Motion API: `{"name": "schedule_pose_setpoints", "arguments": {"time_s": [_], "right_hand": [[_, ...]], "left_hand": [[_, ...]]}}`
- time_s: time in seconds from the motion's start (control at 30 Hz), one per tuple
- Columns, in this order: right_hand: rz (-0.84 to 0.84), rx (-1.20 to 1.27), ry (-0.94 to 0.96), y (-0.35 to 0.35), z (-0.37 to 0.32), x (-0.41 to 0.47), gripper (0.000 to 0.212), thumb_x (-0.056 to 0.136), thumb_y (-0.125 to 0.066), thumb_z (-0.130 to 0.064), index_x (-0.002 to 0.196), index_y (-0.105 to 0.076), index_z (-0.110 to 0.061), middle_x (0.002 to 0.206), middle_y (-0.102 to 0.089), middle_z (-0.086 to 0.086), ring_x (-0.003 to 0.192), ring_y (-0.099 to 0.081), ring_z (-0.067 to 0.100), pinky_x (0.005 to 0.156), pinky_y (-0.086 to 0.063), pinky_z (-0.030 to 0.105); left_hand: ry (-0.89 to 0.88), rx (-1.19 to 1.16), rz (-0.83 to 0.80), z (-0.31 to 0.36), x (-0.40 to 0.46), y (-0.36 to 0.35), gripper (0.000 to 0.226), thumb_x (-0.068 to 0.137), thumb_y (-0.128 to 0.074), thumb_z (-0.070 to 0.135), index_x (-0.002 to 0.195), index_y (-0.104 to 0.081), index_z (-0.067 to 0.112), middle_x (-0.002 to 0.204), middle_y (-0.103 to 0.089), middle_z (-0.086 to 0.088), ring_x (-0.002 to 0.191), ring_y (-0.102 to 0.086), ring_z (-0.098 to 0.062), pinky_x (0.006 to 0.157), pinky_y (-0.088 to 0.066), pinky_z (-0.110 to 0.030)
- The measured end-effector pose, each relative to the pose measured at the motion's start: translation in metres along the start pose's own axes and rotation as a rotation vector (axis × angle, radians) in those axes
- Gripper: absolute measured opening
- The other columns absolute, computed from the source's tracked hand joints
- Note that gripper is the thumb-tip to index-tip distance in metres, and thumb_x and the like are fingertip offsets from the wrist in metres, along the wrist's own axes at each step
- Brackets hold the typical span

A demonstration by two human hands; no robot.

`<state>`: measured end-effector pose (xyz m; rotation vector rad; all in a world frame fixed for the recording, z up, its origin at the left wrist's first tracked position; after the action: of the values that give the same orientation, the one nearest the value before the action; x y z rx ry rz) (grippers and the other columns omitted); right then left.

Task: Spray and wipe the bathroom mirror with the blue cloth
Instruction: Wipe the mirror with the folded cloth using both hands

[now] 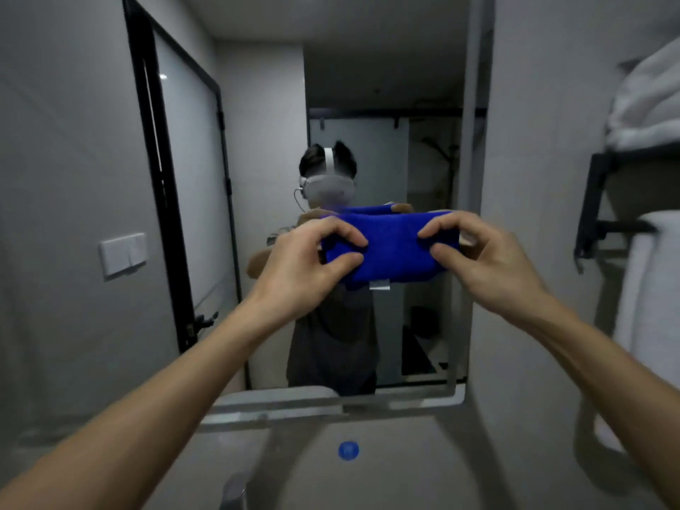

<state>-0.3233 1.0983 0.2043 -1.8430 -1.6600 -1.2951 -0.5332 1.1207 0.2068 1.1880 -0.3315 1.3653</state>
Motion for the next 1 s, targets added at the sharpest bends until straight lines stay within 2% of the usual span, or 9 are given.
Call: {"name": "schedule_pose_setpoints", "arguments": {"time_s": [0.1, 0.27, 0.33, 0.43, 0.5, 0.63, 0.73, 0.87, 1.0], "right_hand": [[0.082, -0.109, -0.003, 0.039, 0.003, 0.04, 0.033, 0.091, -0.058, 0.004, 0.096, -0.068, -0.028, 0.113, -0.061, -0.022, 0.111, -0.059, 0.009, 0.088, -0.055, 0.031], [0.192, -0.31, -0.005, 0.081, 0.008, 0.081, 0.028, 0.092, -0.057, -0.001, 0.1, -0.065, -0.027, 0.117, -0.055, -0.01, 0.113, -0.053, 0.01, 0.095, -0.053, 0.038], [0.245, -0.406, 0.031, 0.088, 0.004, 0.09, 0.029, 0.092, -0.057, -0.001, 0.098, -0.063, -0.028, 0.119, -0.054, -0.005, 0.111, -0.052, 0.01, 0.095, -0.051, 0.03], [0.299, -0.536, 0.091, 0.085, -0.003, 0.101, 0.027, 0.092, -0.054, 0.0, 0.101, -0.065, -0.023, 0.121, -0.053, 0.005, 0.104, -0.05, 0.01, 0.081, -0.039, 0.0], [0.303, -0.595, 0.084, 0.078, -0.001, 0.107, 0.027, 0.093, -0.053, 0.001, 0.106, -0.064, -0.019, 0.122, -0.049, 0.007, 0.102, -0.047, 0.011, 0.072, -0.037, -0.004], [0.303, -0.689, -0.002, 0.064, 0.012, 0.114, 0.031, 0.091, -0.055, 0.004, 0.114, -0.055, -0.018, 0.13, -0.04, 0.009, 0.11, -0.054, 0.024, 0.079, -0.054, 0.02], [0.323, -0.797, -0.048, 0.06, 0.013, 0.115, 0.035, 0.088, -0.063, -0.002, 0.118, -0.052, -0.017, 0.138, -0.037, 0.012, 0.121, -0.049, 0.031, 0.09, -0.056, 0.039], [0.276, -1.255, 0.069, 0.049, 0.0, 0.111, 0.054, 0.075, -0.08, -0.014, 0.122, -0.054, -0.01, 0.148, -0.035, 0.016, 0.128, -0.041, 0.036, 0.099, -0.048, 0.043], [0.242, -1.476, 0.24, 0.04, -0.005, 0.106, 0.043, 0.078, -0.073, -0.009, 0.118, -0.06, -0.001, 0.124, -0.059, 0.02, 0.11, -0.057, 0.035, 0.094, -0.052, 0.04]], "left_hand": [[-0.124, 0.14, 0.064, 0.027, 0.052, -0.015, 0.021, 0.084, -0.074, 0.02, 0.093, -0.066, 0.038, 0.101, -0.065, 0.012, 0.08, -0.056, 0.006, 0.072, -0.041, -0.008], [-0.223, 0.232, 0.061, 0.052, 0.107, -0.045, 0.02, 0.089, -0.069, 0.017, 0.104, -0.063, 0.029, 0.108, -0.054, 0.007, 0.093, -0.053, -0.005, 0.062, -0.041, -0.006], [-0.272, 0.272, 0.069, 0.058, 0.121, -0.051, 0.021, 0.089, -0.069, 0.014, 0.104, -0.062, 0.025, 0.105, -0.049, 0.007, 0.09, -0.05, -0.005, 0.061, -0.039, -0.005], [-0.306, 0.347, 0.075, 0.057, 0.138, -0.054, 0.02, 0.088, -0.068, 0.011, 0.103, -0.061, 0.022, 0.103, -0.046, 0.005, 0.089, -0.048, -0.008, 0.063, -0.035, -0.007], [-0.301, 0.373, 0.092, 0.052, 0.147, -0.051, 0.019, 0.088, -0.067, 0.011, 0.102, -0.06, 0.022, 0.103, -0.047, 0.003, 0.09, -0.049, -0.01, 0.064, -0.034, -0.009], [-0.329, 0.436, 0.12, 0.05, 0.149, -0.056, 0.017, 0.09, -0.065, 0.018, 0.105, -0.057, 0.02, 0.107, -0.051, -0.005, 0.096, -0.055, -0.021, 0.075, -0.047, -0.027], [-0.359, 0.733, 0.18, 0.058, 0.146, -0.057, 0.028, 0.086, -0.069, 0.027, 0.109, -0.059, 0.014, 0.13, -0.049, -0.015, 0.112, -0.052, -0.031, 0.089, -0.046, -0.041], [-0.569, 1.123, 0.129, 0.07, 0.136, -0.072, 0.054, 0.082, -0.073, 0.019, 0.129, -0.054, 0.002, 0.149, -0.04, -0.02, 0.137, -0.04, -0.036, 0.115, -0.032, -0.049], [-0.638, 1.206, 0.08, 0.074, 0.13, -0.093, 0.052, 0.084, -0.07, 0.004, 0.132, -0.051, -0.001, 0.141, -0.051, -0.022, 0.14, -0.04, -0.04, 0.117, -0.032, -0.049]]}}
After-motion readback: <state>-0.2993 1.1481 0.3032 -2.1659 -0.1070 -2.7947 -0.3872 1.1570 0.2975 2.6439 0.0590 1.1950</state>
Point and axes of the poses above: each hand's wrist, its own x-axis towards the middle knuckle, its own y-axis out of the back of the hand, z = x × y, the point moved 9 cm from there along x, towards the middle knuckle
